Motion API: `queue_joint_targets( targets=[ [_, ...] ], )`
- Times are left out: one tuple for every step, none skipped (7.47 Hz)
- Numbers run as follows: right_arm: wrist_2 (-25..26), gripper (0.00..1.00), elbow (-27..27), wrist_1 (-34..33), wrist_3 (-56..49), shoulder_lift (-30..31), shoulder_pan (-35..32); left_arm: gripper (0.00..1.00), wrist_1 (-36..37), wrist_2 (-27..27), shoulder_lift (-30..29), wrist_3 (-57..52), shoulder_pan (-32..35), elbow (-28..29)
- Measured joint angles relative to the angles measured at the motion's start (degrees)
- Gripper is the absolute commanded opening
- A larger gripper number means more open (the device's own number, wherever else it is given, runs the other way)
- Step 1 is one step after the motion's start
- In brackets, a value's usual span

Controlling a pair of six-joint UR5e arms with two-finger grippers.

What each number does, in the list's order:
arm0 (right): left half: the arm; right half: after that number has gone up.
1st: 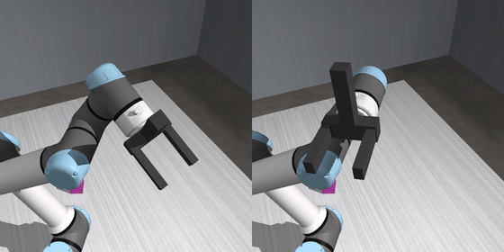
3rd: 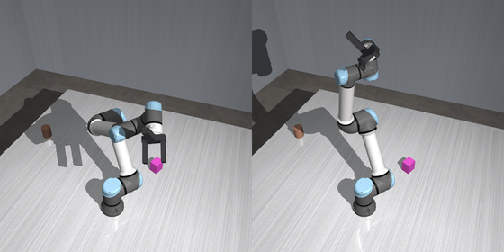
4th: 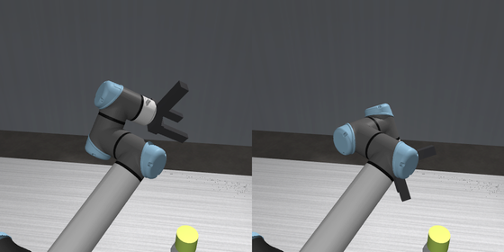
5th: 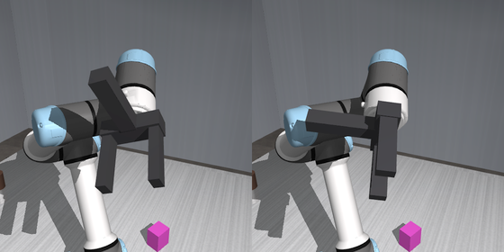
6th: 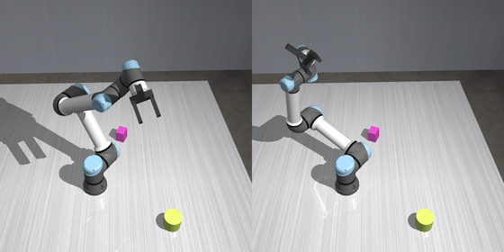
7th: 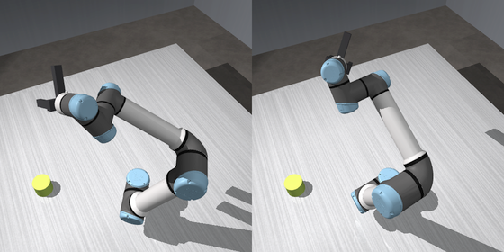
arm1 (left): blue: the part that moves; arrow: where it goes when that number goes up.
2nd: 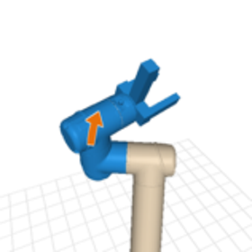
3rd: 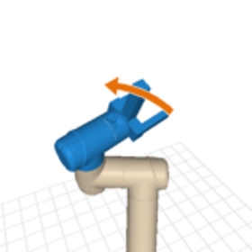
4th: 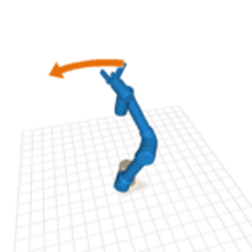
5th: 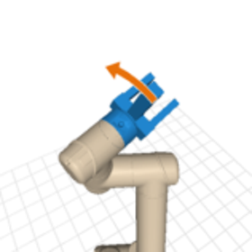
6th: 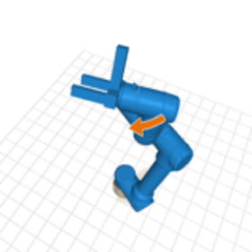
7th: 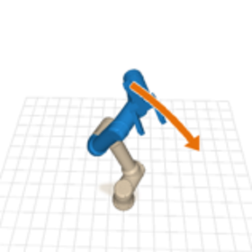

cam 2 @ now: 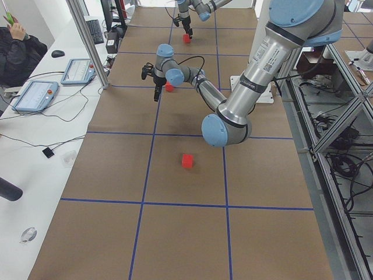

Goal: Form red blocks into L shape at center
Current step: 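Grasp the red cube with the right gripper and lift it, then carry the red cube with the right gripper to just nearer than the center cube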

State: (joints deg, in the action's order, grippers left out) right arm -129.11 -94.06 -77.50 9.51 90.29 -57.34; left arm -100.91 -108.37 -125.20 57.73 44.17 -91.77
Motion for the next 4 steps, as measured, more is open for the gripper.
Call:
queue_joint_targets(
  targets=[
    [0.63, 0.00, -1.64, -0.02, 1.22, -0.06, -0.08, 0.99, -0.02, 0.00, 0.01, 0.10, -0.04, -0.10],
    [1.19, 0.00, -5.12, -0.22, 4.82, -0.37, -0.24, 0.99, -0.01, 0.00, 0.02, 0.12, -0.01, -0.30],
    [1.36, 0.00, -8.52, -0.48, 10.08, -1.70, -0.43, 0.99, -0.03, 0.00, 0.23, 0.00, 0.01, -0.47],
    [1.27, 0.00, -10.41, -0.65, 16.12, -4.53, -0.20, 0.99, -0.10, -0.02, 0.85, -0.12, 0.05, -0.80]
  ],
)
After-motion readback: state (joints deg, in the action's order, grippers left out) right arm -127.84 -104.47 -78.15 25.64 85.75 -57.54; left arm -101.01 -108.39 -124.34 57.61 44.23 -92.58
